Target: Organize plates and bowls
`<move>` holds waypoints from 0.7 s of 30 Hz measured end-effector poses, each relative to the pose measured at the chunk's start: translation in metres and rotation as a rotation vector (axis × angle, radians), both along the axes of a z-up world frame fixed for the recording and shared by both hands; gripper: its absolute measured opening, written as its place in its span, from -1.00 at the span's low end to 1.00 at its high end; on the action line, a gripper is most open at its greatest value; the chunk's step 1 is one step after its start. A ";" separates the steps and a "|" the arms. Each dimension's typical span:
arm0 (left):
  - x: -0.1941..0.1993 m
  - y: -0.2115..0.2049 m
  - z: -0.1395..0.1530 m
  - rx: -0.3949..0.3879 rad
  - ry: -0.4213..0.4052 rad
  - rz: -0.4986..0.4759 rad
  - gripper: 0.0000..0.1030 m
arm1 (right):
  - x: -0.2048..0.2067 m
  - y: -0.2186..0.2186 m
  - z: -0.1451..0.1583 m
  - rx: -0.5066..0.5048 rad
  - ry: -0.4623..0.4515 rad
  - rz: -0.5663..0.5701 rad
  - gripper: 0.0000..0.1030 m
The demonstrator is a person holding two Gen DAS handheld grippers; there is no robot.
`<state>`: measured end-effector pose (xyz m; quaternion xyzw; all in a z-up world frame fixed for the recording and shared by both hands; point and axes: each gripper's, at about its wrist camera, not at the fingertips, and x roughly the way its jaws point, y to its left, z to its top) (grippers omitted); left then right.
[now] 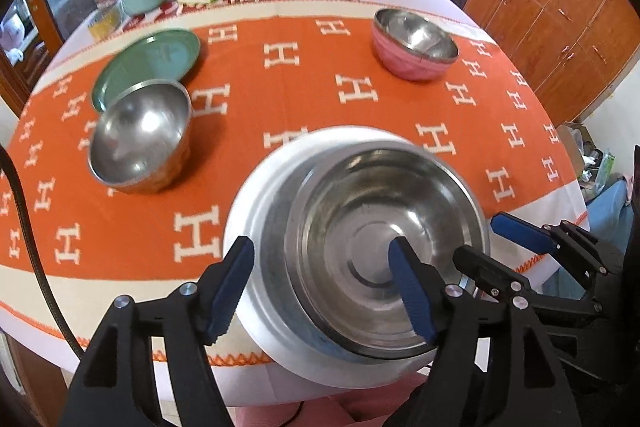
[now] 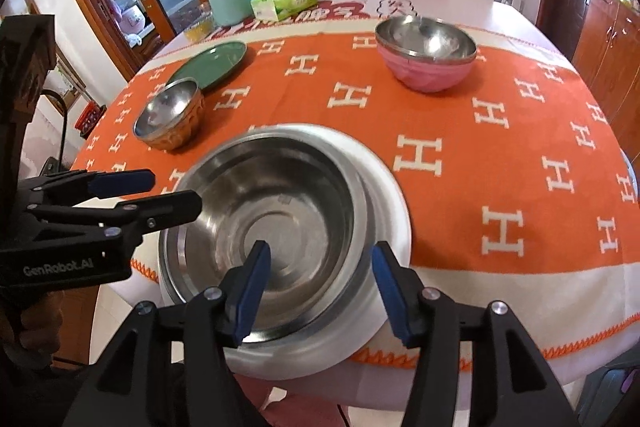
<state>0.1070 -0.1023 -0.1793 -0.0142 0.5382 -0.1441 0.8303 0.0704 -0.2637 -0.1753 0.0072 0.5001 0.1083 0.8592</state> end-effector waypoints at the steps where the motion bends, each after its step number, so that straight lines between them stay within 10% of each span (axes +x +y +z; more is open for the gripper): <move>1: 0.000 0.000 0.005 0.003 -0.009 -0.001 0.37 | 0.000 0.000 0.002 -0.003 -0.007 -0.003 0.04; 21: 0.016 0.045 0.062 0.049 -0.129 0.001 0.54 | 0.012 0.034 0.050 -0.007 -0.124 -0.082 0.22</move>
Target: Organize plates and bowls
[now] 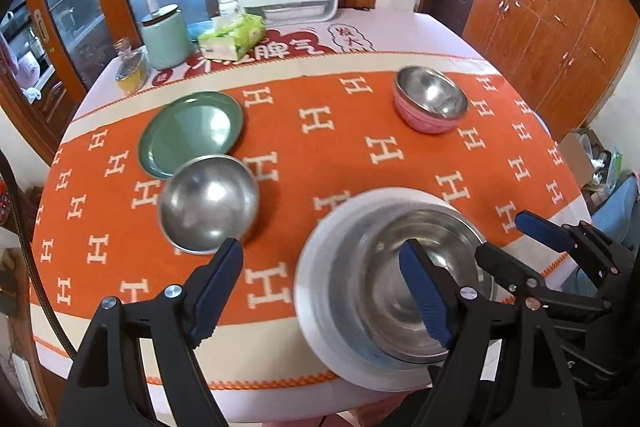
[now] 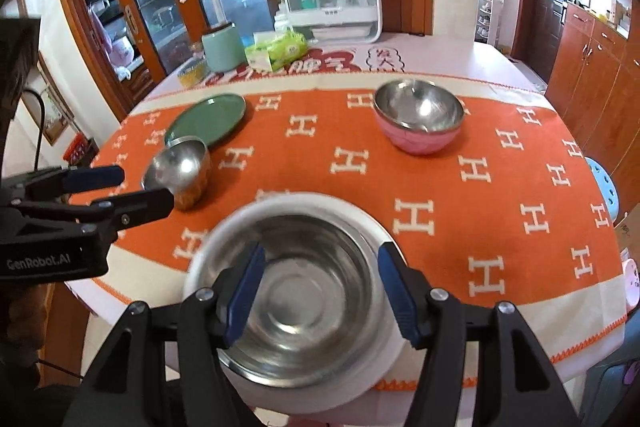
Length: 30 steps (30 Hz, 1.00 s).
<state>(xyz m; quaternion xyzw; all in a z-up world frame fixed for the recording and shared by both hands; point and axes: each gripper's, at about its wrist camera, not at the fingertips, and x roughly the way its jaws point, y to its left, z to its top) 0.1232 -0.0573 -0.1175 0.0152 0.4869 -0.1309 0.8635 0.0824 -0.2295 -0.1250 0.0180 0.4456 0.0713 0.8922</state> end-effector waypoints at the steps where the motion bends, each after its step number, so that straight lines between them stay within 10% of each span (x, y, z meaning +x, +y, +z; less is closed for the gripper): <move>1: 0.003 0.008 0.004 -0.003 -0.007 0.005 0.54 | 0.002 0.003 0.003 0.009 -0.007 -0.005 0.27; 30: 0.136 0.209 0.038 -0.068 -0.028 0.096 0.54 | 0.133 0.133 0.042 0.083 -0.100 -0.119 0.30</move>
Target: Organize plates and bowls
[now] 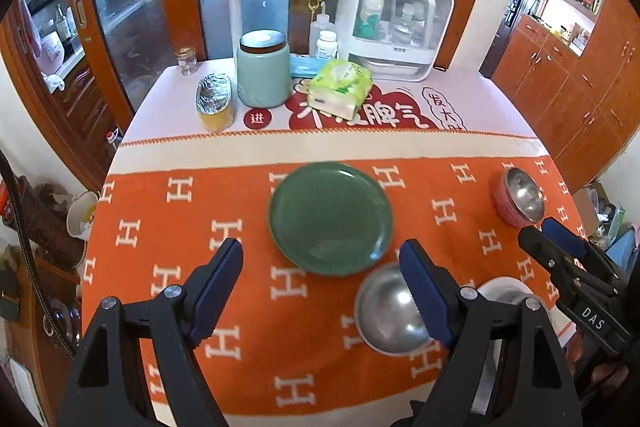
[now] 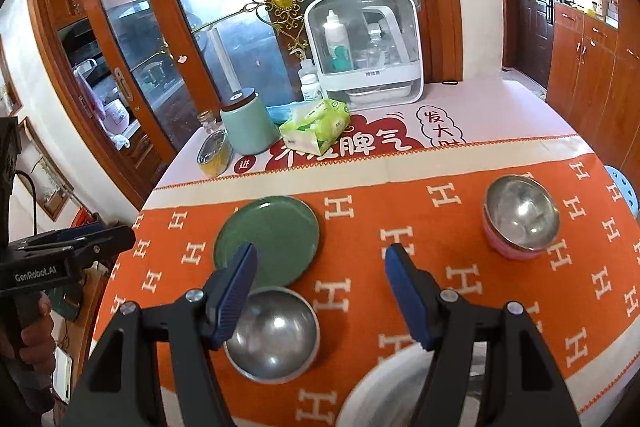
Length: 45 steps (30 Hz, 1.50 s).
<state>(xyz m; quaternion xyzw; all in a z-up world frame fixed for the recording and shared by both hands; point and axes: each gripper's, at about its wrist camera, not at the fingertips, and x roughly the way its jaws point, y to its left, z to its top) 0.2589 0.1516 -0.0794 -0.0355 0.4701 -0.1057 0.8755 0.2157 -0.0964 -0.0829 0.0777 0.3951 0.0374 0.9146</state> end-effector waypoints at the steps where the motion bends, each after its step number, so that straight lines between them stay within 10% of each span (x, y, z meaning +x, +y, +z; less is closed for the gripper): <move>1: 0.004 0.003 -0.001 -0.001 0.001 -0.002 0.54 | 0.005 0.002 -0.002 0.010 0.003 -0.007 0.30; 30: 0.114 0.021 -0.147 -0.115 0.324 -0.107 0.54 | 0.085 0.013 -0.126 0.342 0.378 -0.217 0.30; 45: 0.133 0.014 -0.197 -0.152 0.390 -0.124 0.54 | 0.108 0.025 -0.166 0.370 0.493 -0.153 0.29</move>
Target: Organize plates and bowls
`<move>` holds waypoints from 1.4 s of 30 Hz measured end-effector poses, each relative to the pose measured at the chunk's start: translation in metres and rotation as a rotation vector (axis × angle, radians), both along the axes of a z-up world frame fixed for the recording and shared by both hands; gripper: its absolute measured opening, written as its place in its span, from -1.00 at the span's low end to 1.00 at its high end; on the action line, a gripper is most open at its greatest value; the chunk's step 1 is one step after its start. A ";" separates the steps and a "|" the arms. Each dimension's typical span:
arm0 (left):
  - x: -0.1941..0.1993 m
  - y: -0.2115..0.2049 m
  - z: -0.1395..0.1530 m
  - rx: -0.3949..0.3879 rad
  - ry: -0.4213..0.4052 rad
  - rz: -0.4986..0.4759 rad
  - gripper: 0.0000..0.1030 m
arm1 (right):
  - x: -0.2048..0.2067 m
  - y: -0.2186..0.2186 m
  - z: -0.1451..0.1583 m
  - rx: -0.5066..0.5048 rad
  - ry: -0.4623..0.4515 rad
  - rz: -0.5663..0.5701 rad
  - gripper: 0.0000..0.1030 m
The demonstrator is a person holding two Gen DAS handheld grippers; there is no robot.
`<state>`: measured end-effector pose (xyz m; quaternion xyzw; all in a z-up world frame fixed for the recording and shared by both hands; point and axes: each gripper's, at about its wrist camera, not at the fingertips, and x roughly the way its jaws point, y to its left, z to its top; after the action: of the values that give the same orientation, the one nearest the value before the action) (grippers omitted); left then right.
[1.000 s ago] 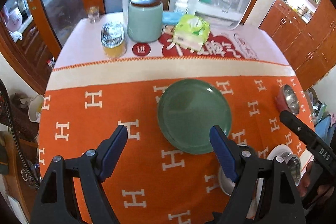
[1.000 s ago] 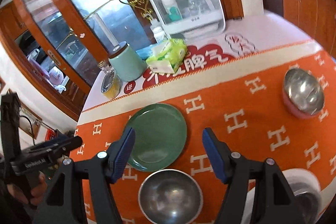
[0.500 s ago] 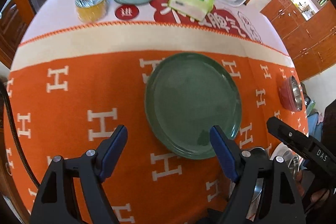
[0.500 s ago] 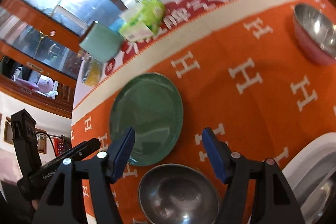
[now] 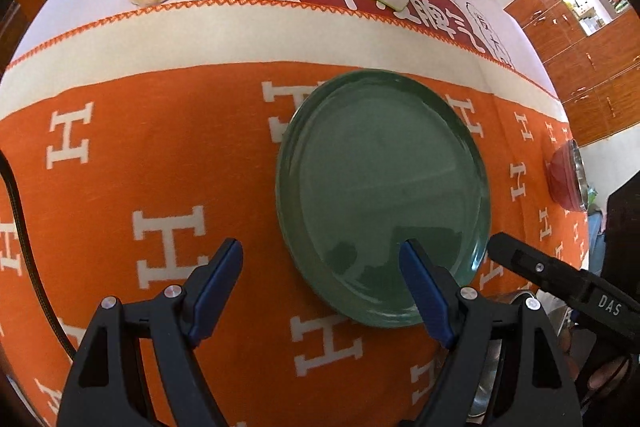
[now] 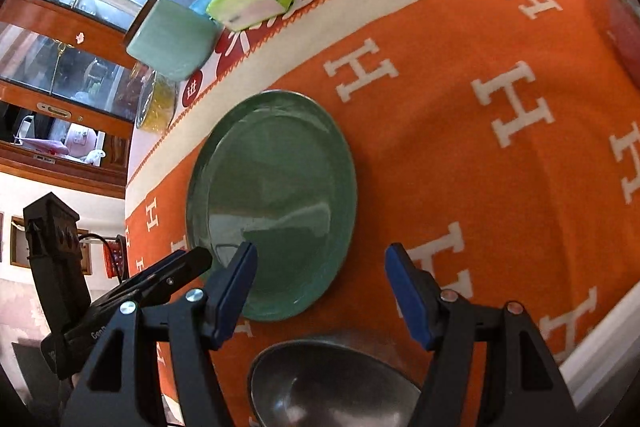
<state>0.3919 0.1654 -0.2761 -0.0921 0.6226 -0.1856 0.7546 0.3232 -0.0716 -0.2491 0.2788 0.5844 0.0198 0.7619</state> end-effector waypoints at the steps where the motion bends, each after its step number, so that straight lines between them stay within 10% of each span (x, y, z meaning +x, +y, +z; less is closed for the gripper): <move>1: 0.001 -0.001 -0.002 -0.008 0.001 -0.002 0.54 | 0.001 0.000 -0.001 0.004 0.000 0.001 0.29; 26: 0.017 -0.017 -0.008 -0.085 -0.076 -0.030 0.47 | 0.015 -0.010 -0.017 0.078 -0.048 0.022 -0.30; 42: 0.018 0.008 -0.011 -0.072 -0.088 0.027 -0.42 | 0.013 -0.020 -0.022 0.117 -0.034 -0.011 -0.65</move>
<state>0.4102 0.1738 -0.2868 -0.1195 0.5803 -0.2017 0.7799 0.3365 -0.0917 -0.2711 0.3257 0.5677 0.0545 0.7541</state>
